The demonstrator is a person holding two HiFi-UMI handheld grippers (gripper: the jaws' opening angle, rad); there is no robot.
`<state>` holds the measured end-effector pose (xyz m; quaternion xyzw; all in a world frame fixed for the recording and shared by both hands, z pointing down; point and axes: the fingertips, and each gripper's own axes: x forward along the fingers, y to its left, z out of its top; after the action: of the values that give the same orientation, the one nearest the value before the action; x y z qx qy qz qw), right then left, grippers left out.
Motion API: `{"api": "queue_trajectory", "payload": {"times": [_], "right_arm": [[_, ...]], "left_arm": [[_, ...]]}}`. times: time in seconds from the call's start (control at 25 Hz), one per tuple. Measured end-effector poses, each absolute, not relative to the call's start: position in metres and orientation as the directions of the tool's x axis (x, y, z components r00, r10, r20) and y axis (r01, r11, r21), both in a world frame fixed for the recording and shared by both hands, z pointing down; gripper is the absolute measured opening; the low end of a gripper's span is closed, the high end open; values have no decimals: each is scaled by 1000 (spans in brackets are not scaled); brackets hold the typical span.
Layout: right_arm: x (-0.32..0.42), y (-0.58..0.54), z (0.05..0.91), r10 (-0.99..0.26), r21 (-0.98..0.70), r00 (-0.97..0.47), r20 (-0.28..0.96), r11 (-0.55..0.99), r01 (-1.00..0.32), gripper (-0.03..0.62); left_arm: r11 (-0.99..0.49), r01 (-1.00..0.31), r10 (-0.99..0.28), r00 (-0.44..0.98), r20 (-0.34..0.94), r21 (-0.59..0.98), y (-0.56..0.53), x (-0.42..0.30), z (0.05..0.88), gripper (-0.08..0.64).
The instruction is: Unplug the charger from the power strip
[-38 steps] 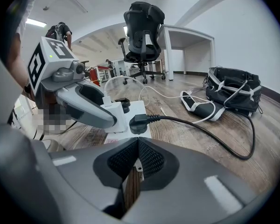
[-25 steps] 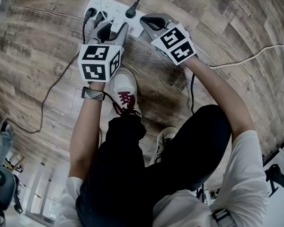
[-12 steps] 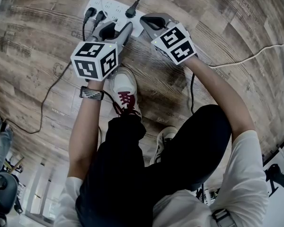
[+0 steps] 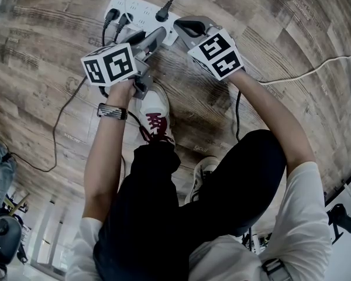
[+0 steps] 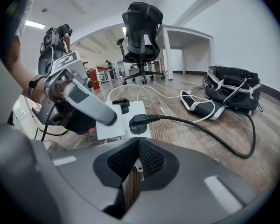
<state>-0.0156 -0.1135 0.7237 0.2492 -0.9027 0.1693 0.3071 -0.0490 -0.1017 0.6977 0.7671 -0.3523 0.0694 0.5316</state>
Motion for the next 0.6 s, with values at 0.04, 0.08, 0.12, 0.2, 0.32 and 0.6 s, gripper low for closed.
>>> {"api": "queue_trajectory", "payload": {"times": [0.04, 0.08, 0.12, 0.2, 0.32, 0.6], "right_arm": [[-16, -113, 723, -346, -154, -688, 638, 818, -554, 3], [-16, -113, 723, -345, -157, -690, 636, 817, -554, 3], [-16, -113, 723, -345, -161, -692, 635, 816, -555, 3], [-16, -113, 723, -344, -168, -695, 631, 814, -556, 3], [-15, -113, 724, -345, -169, -696, 630, 814, -556, 3], [-15, -112, 723, -346, -162, -694, 631, 816, -555, 3]], "left_arm": [[-186, -614, -467, 742, 481, 767, -102, -49, 698, 143], [-185, -612, -469, 743, 478, 769, -102, -49, 699, 143], [-184, -611, -471, 743, 477, 770, -102, -50, 699, 143], [-191, -629, -476, 731, 489, 754, -103, -52, 700, 144], [-215, -690, -496, 687, 531, 691, -105, -59, 705, 174], [-230, -758, -549, 619, 562, 610, -113, -71, 710, 214]]}}
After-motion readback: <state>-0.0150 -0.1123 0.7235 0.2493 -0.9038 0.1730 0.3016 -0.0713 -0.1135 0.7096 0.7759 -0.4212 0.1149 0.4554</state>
